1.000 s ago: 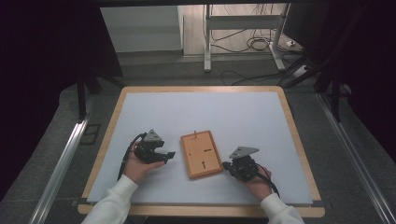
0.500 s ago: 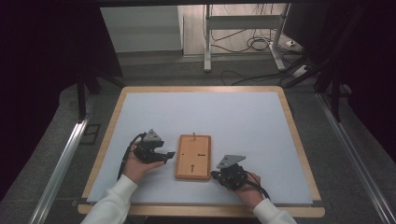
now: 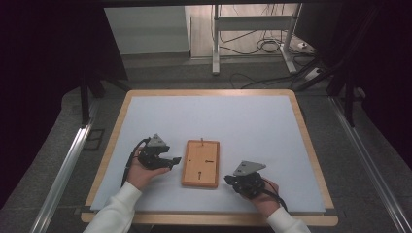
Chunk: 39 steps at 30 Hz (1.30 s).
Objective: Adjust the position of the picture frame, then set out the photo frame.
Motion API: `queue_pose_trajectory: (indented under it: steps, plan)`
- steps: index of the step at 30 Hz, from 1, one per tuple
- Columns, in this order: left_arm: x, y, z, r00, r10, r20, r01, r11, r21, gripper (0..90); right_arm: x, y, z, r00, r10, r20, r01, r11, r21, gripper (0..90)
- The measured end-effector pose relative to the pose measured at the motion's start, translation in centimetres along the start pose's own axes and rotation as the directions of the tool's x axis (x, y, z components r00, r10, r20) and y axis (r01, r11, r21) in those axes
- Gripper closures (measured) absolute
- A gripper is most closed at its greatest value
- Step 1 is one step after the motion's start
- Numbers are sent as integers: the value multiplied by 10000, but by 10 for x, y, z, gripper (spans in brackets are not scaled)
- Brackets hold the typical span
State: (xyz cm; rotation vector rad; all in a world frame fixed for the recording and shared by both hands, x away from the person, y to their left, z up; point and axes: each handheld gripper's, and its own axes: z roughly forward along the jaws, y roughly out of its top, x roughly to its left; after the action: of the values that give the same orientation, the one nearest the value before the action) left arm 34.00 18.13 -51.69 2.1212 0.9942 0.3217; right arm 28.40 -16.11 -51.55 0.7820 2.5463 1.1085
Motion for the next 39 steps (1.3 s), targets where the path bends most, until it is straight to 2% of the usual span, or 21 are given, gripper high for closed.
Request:
queue_pose_trajectory:
  steps: [2, 3, 4, 8, 10, 12, 14, 15, 18, 26, 34, 39]
  plan:
    - [0, 0, 0, 10000, -8, -7, 8, 10000, 11, 305, -9, -10, -13, 9994, 233, 261, -233, 9997, -10, 873]
    - [0, 0, 0, 10000, -8, -17, 8, 10000, 17, 305, -9, -10, -13, 9994, 233, 261, -233, 9997, -10, 873]
    - [0, 0, 0, 10000, -1, -21, 1, 10000, 24, 305, -15, -16, -22, 9979, 487, 427, -485, 9988, -58, 873]
    - [-2, -1, 1, 10000, -27, -25, 27, 10000, 47, 305, -25, -23, -31, 9952, 825, 519, -819, 9965, -142, 829]
    - [-2, -1, 1, 10000, -15, -34, 15, 10000, 80, 305, -32, -28, -35, 9911, 1157, 657, -1143, 9931, -248, 702]
    - [-1, -1, 1, 10000, -36, -38, 36, 10000, 66, 305, -35, -32, -37, 9827, 1469, 1126, -1431, 9889, -410, 509]
    - [-1, -1, 1, 10000, -50, -48, 51, 10000, 49, 305, -38, -36, -39, 9740, 1686, 1516, -1619, 9852, -556, 394]
    - [-1, -2, 1, 10000, -41, -52, 41, 10000, 47, 305, -38, -36, -39, 9740, 1686, 1516, -1619, 9852, -556, 394]
    - [-1, -2, 1, 10000, 3, -61, -2, 10000, 53, 304, -39, -35, -39, 9693, 1760, 1719, -1667, 9837, -674, 304]
    - [0, -1, 1, 10000, -30, -87, 30, 10000, -6, 303, -39, -35, -35, 9716, 1600, 1743, -1530, 9868, -527, 286]
    - [-3, 10, 2, 9997, 194, -138, -198, 9993, -316, 300, -41, -36, -36, 9693, 1606, 1861, -1531, 9867, -544, 279]
    - [-5, 16, 4, 9993, 361, 1, -361, 9981, -490, 302, -43, -34, -31, 9707, 1516, 1867, -1456, 9883, -451, 274]
